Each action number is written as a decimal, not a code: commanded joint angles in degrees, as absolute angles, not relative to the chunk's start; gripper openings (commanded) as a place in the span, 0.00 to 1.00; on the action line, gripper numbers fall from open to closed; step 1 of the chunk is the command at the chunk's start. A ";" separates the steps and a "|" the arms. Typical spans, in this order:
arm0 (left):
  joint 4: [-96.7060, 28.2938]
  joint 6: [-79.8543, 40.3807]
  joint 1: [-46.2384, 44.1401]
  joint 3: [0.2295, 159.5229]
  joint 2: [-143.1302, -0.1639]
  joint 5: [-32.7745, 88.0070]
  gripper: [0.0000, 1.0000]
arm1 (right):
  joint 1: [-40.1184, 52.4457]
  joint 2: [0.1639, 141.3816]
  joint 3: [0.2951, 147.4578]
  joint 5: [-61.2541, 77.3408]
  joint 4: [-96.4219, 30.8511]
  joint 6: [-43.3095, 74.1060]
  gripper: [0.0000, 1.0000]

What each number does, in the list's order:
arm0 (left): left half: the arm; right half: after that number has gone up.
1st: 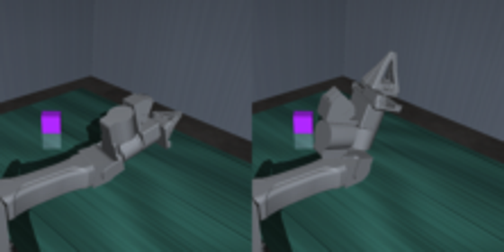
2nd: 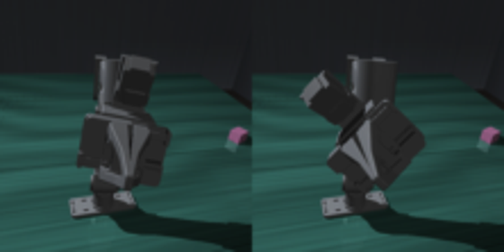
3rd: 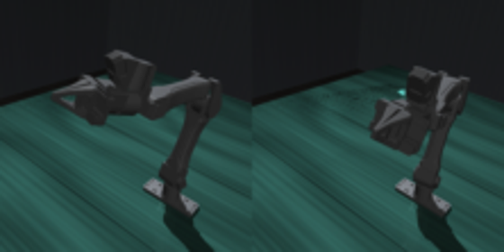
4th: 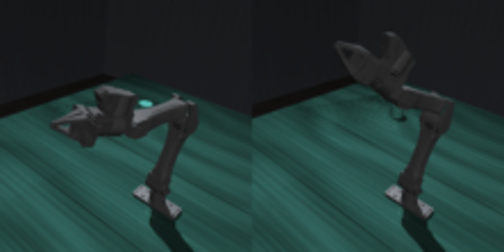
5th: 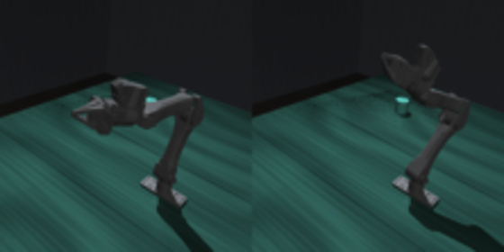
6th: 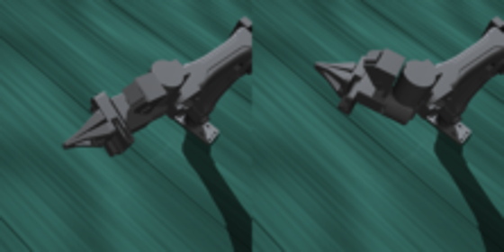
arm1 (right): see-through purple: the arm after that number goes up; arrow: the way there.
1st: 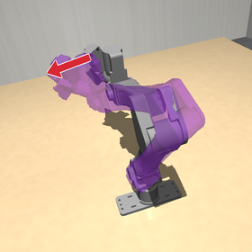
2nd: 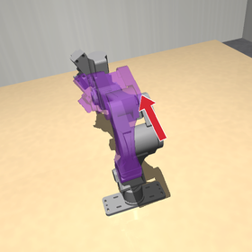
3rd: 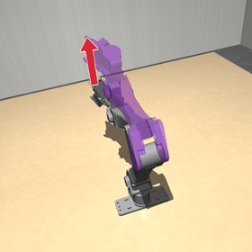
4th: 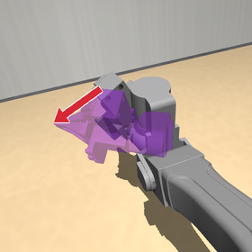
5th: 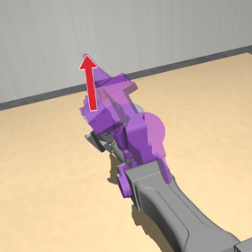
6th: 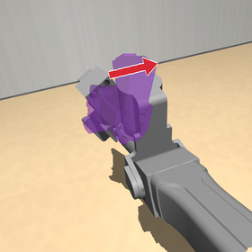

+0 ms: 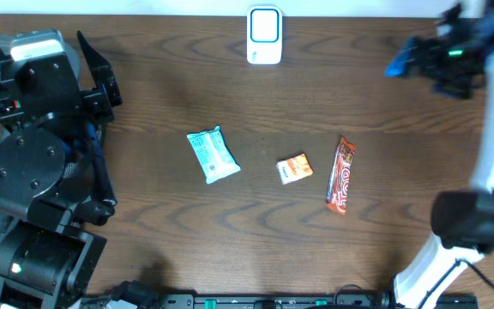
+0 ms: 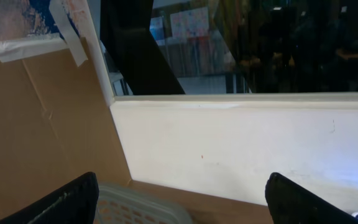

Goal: Scan the item barcode
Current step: 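Bring the right gripper back over the red chocolate bar, then grasp the chocolate bar with the right gripper and lift it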

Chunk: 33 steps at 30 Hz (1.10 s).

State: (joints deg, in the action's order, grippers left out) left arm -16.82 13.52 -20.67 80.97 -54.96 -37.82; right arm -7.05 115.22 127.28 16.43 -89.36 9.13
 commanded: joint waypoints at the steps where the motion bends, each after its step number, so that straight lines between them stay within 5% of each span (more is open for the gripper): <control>1: -16.58 13.82 -20.43 80.68 -54.54 -37.87 0.86 | -1.56 120.07 121.03 9.04 -86.59 21.34 0.85; 16: -16.58 13.82 -20.43 80.68 -54.54 -37.89 0.86 | 14.41 133.97 119.79 -11.20 -86.54 45.54 0.73; 33: -16.58 13.82 -20.43 80.68 -54.46 -37.89 0.86 | 17.37 142.61 119.77 -14.11 -91.59 49.69 0.57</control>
